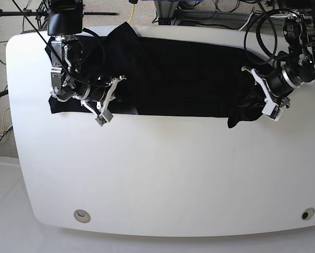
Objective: Fold the T-shirt properly
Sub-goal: 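Lift the strip end with the left gripper and fold it toward the right gripper, then lower the folded end onto the shirt with the left gripper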
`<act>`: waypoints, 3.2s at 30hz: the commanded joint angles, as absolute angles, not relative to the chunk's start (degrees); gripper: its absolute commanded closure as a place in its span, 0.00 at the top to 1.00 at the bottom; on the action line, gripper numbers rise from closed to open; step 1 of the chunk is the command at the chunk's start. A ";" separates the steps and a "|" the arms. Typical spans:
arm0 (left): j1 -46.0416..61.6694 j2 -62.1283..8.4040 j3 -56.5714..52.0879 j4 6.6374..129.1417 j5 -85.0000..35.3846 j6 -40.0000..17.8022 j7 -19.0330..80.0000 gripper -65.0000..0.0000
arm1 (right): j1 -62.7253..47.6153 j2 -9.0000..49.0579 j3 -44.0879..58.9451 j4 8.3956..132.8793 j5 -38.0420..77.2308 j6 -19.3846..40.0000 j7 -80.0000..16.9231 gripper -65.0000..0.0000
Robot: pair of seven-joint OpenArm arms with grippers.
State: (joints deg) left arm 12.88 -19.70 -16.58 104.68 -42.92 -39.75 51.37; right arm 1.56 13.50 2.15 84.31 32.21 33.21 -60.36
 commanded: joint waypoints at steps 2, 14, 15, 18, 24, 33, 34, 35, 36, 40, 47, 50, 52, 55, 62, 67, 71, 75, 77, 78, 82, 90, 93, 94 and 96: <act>13.73 -20.82 -14.58 107.36 -45.13 -40.00 48.99 0.00 | 2.03 13.92 2.08 84.92 31.45 33.03 -61.46 0.00; 13.91 -18.09 -7.48 107.40 -45.06 -40.00 49.24 0.00 | 2.16 13.93 2.20 85.06 31.48 33.20 -61.41 0.00; 13.86 -17.58 -7.22 107.38 -45.01 -40.00 49.42 0.00 | 2.20 13.91 2.22 85.08 31.50 33.20 -61.43 0.00; 13.72 -16.15 -6.71 107.44 -44.85 -40.00 49.47 0.00 | 2.23 13.91 2.22 85.09 31.46 33.20 -61.42 0.00; 13.69 -12.77 -6.97 106.56 -43.95 -40.00 48.92 0.00 | 2.20 13.96 2.21 85.01 31.43 33.14 -61.41 0.00; 13.42 -8.03 -5.33 105.17 -43.58 -40.00 47.60 0.00 | 2.08 13.99 2.09 84.81 31.11 32.88 -61.40 0.00; 13.44 -7.89 -5.06 105.08 -43.57 -40.00 47.56 0.00 | 2.08 13.98 2.09 84.79 31.07 32.85 -61.41 0.00; 13.46 -7.74 -4.80 104.99 -43.56 -40.00 47.52 0.00 | 2.07 13.97 2.09 84.78 31.03 32.82 -61.41 0.00; 13.51 -7.63 -4.51 104.93 -43.61 -40.00 47.51 0.00 | 2.06 13.98 2.11 84.76 31.00 32.82 -61.40 0.00; 13.52 -7.21 -3.44 104.54 -43.54 -40.00 47.52 0.00 | 2.02 13.99 2.13 84.70 30.89 32.76 -61.43 0.00; 13.40 -6.07 -1.95 102.67 -43.16 -40.00 46.96 0.00 | 1.81 14.05 2.11 84.65 30.86 32.72 -61.51 0.00; 13.30 -5.87 -1.28 102.19 -43.03 -40.00 46.86 0.00 | 1.77 14.06 2.08 84.68 30.85 32.69 -61.49 0.00; 13.14 -5.68 -0.43 102.11 -42.83 -40.00 46.40 0.00 | 1.85 14.03 2.14 84.73 31.09 32.65 -61.36 0.00; 12.96 -5.41 0.74 101.74 -42.56 -40.00 45.86 0.00 | 1.93 14.00 2.16 84.80 31.32 32.63 -61.25 0.00; 12.33 -4.87 1.72 100.74 -41.51 -40.00 45.62 0.00 | 1.93 13.98 2.19 84.92 31.33 32.56 -61.23 0.00; 11.85 -4.56 2.04 100.43 -40.66 -40.00 45.75 0.00 | 1.88 14.00 2.21 85.12 31.42 32.43 -61.24 0.00; 11.66 -4.52 2.32 100.08 -40.69 -40.00 45.70 0.00 | 1.91 13.99 2.28 85.13 31.47 32.48 -61.26 0.00; 11.26 -4.51 2.66 98.88 -41.61 -40.00 45.38 0.03 | 2.01 14.04 2.32 85.33 31.45 32.32 -61.31 0.00; 11.27 -4.48 3.04 98.59 -41.79 -40.00 45.52 0.08 | 2.08 14.00 2.33 85.34 31.47 32.30 -61.28 0.00; 11.27 -4.49 3.28 98.51 -41.83 -40.00 45.65 0.12 | 2.06 14.01 2.34 85.34 31.48 32.32 -61.24 0.00; 11.39 -4.24 4.74 98.49 -41.73 -40.00 46.59 0.29 | 2.06 14.02 2.24 85.19 31.27 32.32 -61.06 0.00; 11.14 -3.83 7.96 98.46 -42.35 -40.00 47.39 0.35 | 2.13 14.01 2.14 85.06 31.14 32.32 -60.87 0.00; 10.40 -3.99 8.36 98.18 -42.14 -40.00 47.65 0.31 | 2.20 13.96 2.16 85.05 31.16 32.39 -60.73 0.00; 10.29 -4.01 8.31 98.17 -42.10 -40.00 47.67 0.30 | 2.18 13.95 2.20 85.05 31.12 32.38 -60.74 0.00; 10.07 -4.08 8.20 98.10 -42.00 -40.00 47.72 0.29 | 2.19 13.95 2.25 85.06 31.06 32.37 -60.75 0.00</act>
State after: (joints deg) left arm 10.90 -4.03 8.38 97.43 -40.73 -39.53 48.60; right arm 1.56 13.47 2.15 84.64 32.10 32.80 -60.36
